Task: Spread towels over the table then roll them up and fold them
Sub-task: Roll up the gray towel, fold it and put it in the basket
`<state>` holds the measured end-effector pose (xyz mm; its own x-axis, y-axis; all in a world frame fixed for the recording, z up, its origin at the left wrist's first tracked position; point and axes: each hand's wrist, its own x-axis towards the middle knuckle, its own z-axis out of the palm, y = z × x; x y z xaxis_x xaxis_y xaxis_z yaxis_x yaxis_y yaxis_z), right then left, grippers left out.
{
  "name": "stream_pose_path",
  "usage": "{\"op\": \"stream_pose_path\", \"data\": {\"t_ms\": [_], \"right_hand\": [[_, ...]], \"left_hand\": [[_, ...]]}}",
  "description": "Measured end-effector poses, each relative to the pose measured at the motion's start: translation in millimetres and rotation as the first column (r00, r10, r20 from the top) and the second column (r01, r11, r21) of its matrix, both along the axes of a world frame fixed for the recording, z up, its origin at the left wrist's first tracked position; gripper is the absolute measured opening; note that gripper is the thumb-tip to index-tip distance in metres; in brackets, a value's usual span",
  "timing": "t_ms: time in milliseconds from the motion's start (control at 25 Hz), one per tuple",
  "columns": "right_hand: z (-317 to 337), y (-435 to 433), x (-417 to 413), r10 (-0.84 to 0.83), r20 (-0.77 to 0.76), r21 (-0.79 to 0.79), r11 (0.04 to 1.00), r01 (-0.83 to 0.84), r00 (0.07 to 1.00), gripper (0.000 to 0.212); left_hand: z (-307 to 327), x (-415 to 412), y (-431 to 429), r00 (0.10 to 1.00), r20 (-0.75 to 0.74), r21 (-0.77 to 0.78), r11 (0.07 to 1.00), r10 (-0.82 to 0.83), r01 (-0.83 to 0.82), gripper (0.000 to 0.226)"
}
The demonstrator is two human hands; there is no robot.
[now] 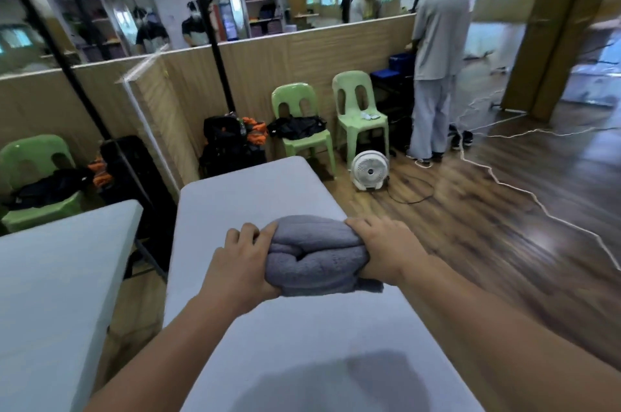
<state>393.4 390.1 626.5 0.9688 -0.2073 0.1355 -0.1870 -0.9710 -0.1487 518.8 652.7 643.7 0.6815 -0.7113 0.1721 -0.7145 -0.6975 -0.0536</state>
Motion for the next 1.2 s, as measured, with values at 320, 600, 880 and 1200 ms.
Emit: {"op": "stream_pose_path", "data": {"t_ms": [320, 600, 880, 1200], "right_hand": [[-20.0, -173.4, -263.5, -0.468, -0.029, 0.007, 0.884, 0.468, 0.883, 0.094], [-85.8, -299.2, -544.4, -0.776, -0.186, 0.069, 0.602, 0.796, 0.603, 0.090], [-181.8, -374.3, -696.2, -0.864, -0.307, 0.194, 0.353, 0.915, 0.398, 0.089], [-387.6, -452.6, -756.4, -0.845, -0.482, 0.197, 0.154, 0.968, 0.232, 0.084]], "left_hand": [[-17.2, -160.7, -261.9, 0.888, -0.063, -0.014, 0.890, -0.456, 0.456, 0.111], [-100.4, -393.2, -490.2, 0.619, -0.262, 0.060, 0.627, -0.741, 0.776, 0.127], [-187.1, -529.5, -643.5, 0.340, -0.415, 0.074, 0.342, -0.844, 0.937, 0.129], [-399.6, -614.3, -782.0, 0.267, -0.492, 0.223, 0.176, -0.829, 0.959, 0.101]]}}
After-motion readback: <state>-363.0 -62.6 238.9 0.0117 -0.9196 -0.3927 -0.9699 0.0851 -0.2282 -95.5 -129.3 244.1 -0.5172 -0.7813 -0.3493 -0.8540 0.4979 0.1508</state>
